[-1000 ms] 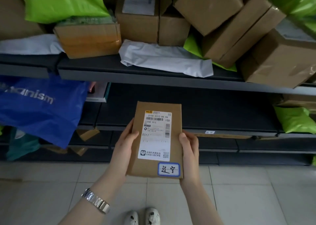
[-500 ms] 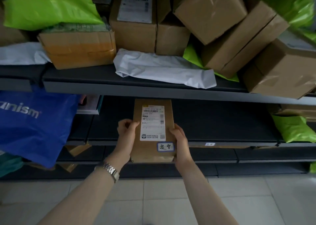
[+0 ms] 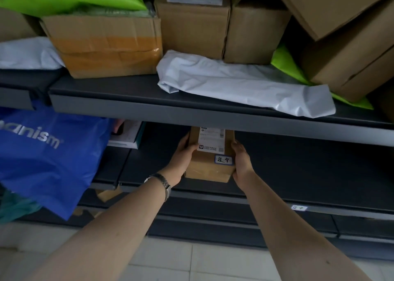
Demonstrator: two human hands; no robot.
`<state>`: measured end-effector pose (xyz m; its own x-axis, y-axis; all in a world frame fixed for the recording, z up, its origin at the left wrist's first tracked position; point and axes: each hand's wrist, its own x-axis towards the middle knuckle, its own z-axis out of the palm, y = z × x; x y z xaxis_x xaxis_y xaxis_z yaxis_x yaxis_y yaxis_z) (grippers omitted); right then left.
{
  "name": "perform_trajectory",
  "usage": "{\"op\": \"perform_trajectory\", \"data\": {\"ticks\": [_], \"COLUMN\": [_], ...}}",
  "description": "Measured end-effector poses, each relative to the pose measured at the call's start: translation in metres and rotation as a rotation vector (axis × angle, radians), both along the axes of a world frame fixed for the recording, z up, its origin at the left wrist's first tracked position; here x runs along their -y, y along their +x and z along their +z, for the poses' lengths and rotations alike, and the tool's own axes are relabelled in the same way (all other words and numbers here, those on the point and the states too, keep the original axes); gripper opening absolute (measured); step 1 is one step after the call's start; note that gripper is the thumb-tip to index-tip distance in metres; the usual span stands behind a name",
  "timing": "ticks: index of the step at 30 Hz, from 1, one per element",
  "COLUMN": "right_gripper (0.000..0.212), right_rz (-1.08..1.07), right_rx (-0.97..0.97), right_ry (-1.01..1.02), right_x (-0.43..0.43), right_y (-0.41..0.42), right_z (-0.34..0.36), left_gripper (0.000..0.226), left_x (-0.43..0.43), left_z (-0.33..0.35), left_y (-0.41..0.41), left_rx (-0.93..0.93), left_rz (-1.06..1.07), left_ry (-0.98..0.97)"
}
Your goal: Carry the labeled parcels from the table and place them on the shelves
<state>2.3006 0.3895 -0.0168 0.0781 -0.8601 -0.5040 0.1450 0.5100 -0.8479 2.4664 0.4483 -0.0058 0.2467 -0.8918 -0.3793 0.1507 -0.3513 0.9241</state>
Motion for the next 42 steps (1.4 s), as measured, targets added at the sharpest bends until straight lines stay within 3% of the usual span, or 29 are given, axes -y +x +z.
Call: {"op": "perform_trajectory", "data": {"ticks": [5, 9, 12, 16, 20, 24, 26, 30, 36, 42], "right_gripper": [0.042, 0.039, 0.045, 0.058, 0.050, 0.041, 0.037, 0.060, 0.060, 0.053], "right_rz": [0.075, 0.105, 0.059, -0.010, -0.154, -0.142, -0.153, -0.178, -0.296, -0.432], "right_rx": [-0.159, -0.293, -0.242, -0.172, -0.100, -0.133, -0.131, -0.166, 0.012, 0.003], "right_ry": [-0.089, -0.160, -0.205, -0.194, -0.264, -0.456, -0.485, -0.584, -0.790, -0.922], "right_x": [0.011, 0.010, -0.015, -0.054, -0.086, -0.130, -0.157, -0.211, -0.283, -0.334], "right_y": [0.000, -0.001, -0.015, -0.032, -0.046, -0.056, -0.057, -0.056, -0.078, -0.150], "right_z": [0.004, 0.019, 0.019, 0.027, 0.079, 0.152, 0.179, 0.216, 0.274, 0.313], "left_gripper": [0.051, 0.048, 0.050, 0.043, 0.027, 0.032, 0.033, 0.037, 0.041, 0.044], "left_x": [0.006, 0.007, -0.002, -0.032, -0.077, -0.129, -0.152, -0.190, -0.239, -0.251], "left_z": [-0.002, 0.017, 0.031, 0.062, 0.108, 0.160, 0.180, 0.215, 0.276, 0.338], "left_y": [-0.004, -0.005, 0.004, 0.015, 0.023, 0.024, 0.013, -0.018, -0.049, -0.099], "left_rx": [0.001, 0.184, 0.221, 0.096, 0.066, 0.048, 0.001, -0.034, -0.116, -0.109], "left_rz": [0.037, 0.025, 0.095, 0.205, 0.205, 0.238, 0.209, 0.069, -0.015, -0.134], "left_ry": [-0.035, -0.043, -0.026, -0.051, -0.205, -0.316, -0.334, -0.400, -0.631, -0.765]}}
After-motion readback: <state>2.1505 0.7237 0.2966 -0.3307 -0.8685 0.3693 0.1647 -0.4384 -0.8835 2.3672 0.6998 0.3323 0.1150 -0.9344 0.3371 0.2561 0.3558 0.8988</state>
